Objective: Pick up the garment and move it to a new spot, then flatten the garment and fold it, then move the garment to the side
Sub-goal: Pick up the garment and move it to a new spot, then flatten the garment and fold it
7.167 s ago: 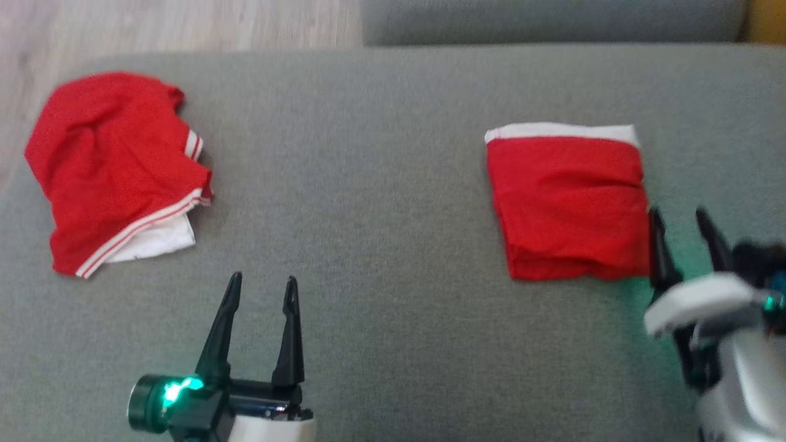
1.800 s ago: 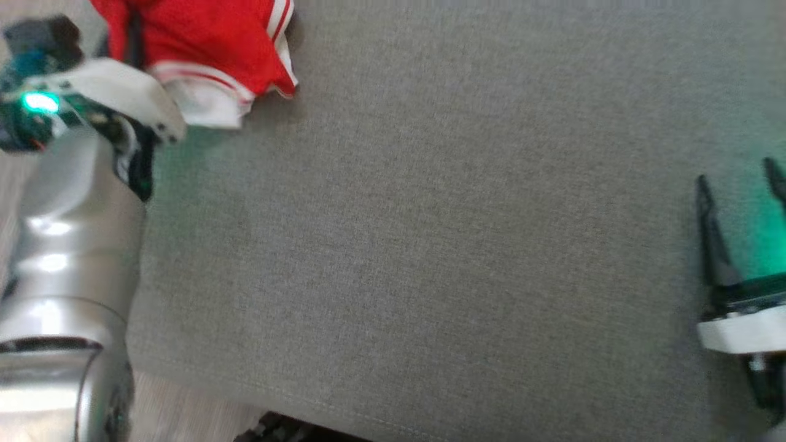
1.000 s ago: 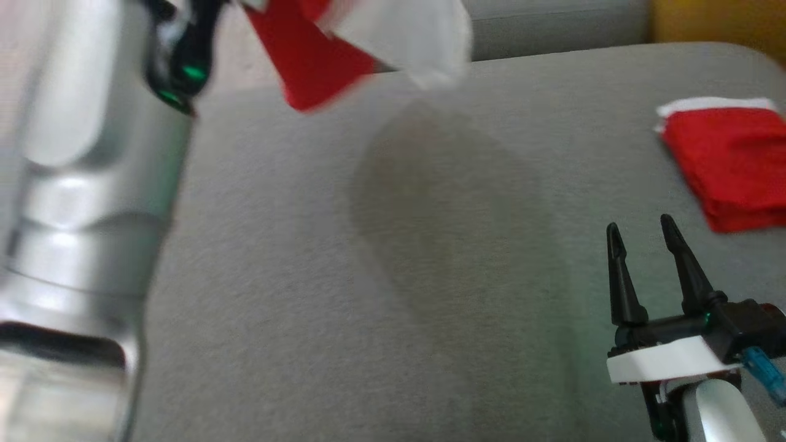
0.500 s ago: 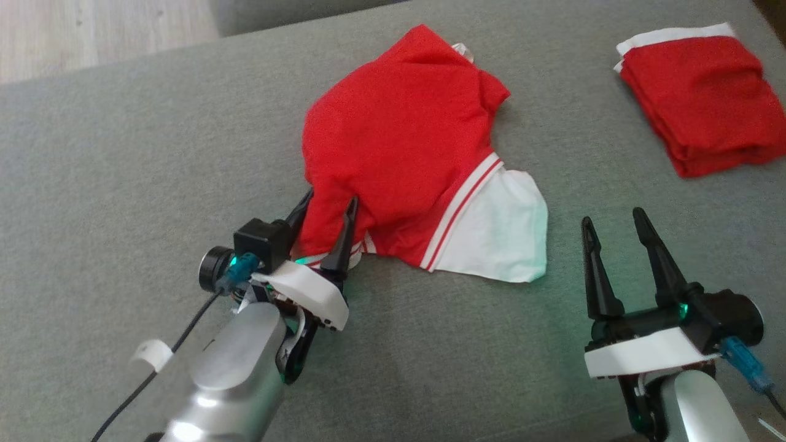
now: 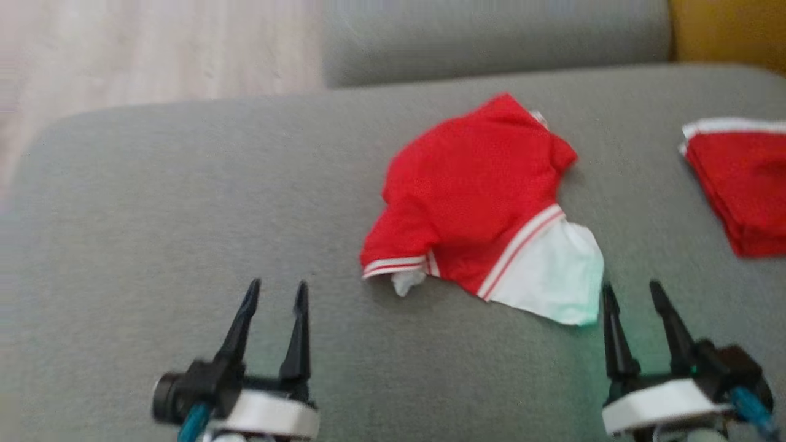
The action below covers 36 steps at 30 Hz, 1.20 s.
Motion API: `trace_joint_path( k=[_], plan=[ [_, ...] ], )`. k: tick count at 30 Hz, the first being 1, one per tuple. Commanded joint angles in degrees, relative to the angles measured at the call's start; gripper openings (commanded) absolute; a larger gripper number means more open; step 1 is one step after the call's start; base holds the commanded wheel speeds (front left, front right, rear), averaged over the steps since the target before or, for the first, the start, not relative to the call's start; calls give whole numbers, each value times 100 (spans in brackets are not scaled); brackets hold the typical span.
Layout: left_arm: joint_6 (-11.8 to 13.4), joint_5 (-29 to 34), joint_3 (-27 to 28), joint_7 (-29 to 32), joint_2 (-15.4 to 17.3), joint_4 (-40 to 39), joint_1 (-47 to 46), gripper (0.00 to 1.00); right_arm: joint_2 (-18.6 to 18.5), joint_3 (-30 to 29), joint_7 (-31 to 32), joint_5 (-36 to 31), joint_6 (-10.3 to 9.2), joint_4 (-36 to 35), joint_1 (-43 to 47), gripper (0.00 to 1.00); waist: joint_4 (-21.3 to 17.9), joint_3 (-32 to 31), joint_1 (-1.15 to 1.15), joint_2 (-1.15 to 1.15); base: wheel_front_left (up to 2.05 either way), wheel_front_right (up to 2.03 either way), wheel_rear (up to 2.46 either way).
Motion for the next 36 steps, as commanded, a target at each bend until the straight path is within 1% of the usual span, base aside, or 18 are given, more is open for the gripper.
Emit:
trace_joint_path(
  k=[1,3,4,6,8,10,13,27,36],
  plan=[
    [116,333,419,-55,-3,-684,130,100,-23,120,-60,137,-4,-136,72,100,593,-631,1,0,0,0,0],
    [223,492,605,-55,-40,-1083,560,100,-23,138,-60,196,-4,-152,204,100,681,-754,1,0,0,0,0],
    [223,492,605,-55,-40,-1083,560,100,-23,138,-60,196,-4,-152,204,100,681,-754,1,0,0,0,0],
    [310,616,700,-55,-70,-1356,946,100,-23,169,-60,210,-4,-174,306,100,735,-821,1,0,0,0,0],
    [368,676,743,-55,-90,-1449,1239,100,-23,200,-60,214,-4,-203,382,100,775,-866,1,0,0,0,0],
    [363,780,725,-55,-100,-1449,1416,100,-23,232,-60,213,-4,-231,450,100,806,-893,1,0,0,0,0],
    [326,1017,686,-55,-105,-1470,1484,100,-23,223,-60,222,-4,-268,554,100,842,-905,1,0,0,0,0],
    [271,1132,809,-55,-119,-1419,1476,100,-23,272,-60,207,-4,-244,636,100,787,-910,1,0,0,0,0],
    [326,1116,768,-55,-121,-1377,1504,100,-23,299,-60,172,-4,-227,633,100,721,-930,1,0,0,0,0]
  ],
)
